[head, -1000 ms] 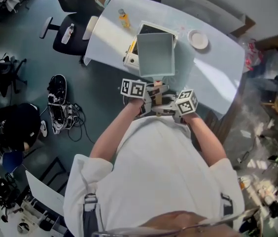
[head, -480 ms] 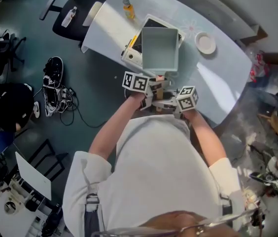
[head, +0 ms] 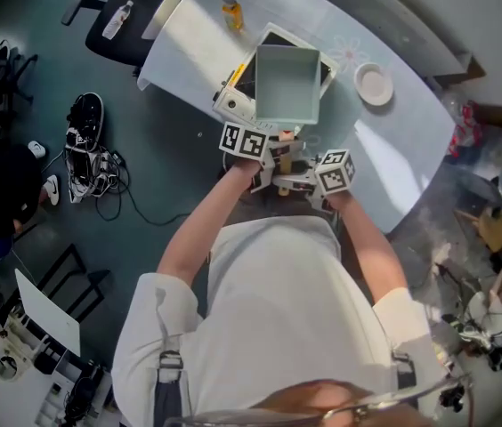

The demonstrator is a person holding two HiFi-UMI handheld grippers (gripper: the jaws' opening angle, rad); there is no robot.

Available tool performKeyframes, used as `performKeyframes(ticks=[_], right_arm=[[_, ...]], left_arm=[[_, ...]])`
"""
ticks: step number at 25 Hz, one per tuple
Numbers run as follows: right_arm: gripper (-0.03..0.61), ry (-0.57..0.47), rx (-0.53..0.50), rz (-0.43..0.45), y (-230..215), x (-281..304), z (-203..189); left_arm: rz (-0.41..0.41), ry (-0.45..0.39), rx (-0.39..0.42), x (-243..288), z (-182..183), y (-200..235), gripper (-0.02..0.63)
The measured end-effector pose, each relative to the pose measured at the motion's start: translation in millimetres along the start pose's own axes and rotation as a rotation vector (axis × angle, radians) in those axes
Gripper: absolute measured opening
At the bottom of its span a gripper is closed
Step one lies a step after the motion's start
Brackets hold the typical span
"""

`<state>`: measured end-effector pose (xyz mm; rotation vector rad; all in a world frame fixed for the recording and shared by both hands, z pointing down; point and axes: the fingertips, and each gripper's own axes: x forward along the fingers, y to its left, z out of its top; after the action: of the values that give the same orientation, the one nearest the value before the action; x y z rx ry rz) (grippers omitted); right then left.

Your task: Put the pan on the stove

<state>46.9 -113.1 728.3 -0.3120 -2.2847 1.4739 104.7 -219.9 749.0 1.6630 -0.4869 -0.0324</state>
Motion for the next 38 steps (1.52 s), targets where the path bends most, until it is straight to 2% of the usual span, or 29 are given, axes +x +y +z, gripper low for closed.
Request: performKeyframes(ticks=[18,22,26,30,33,35,38], right_arm=[[0.178,0.006,0.046,-0.011,-56,8,13],[0.178,0.006,0.053,-0.011,-56,8,17],[0.179,-0.003,0.061,-0.006,-56,5,20],[0.179,0.002,0.05,-0.013,-58,1,20],[0.185,-0.004,0.063,-0.015,-58,-1,20],[0.212,-0.013,0.077,-0.019,-60,-3,21],[0.232,-0.064,0.114,-0.013,-62,-10,27]], left_arm=[[-0.004,0.024,-0.044,12,22,54,0.184],[-0.011,0.021,-0.043,14,24,56,0.184],[-0.042,0.011,-0.076,16,28,54,0.186],[-0.033,0.016,-0.059,19,29,52,0.19],[-0.031,0.011,-0.055,20,29,50,0.213],[-0.034,0.0,-0.056,20,30,48,0.235],[-0.033,-0.018,-0.057,19,31,48,0.256]])
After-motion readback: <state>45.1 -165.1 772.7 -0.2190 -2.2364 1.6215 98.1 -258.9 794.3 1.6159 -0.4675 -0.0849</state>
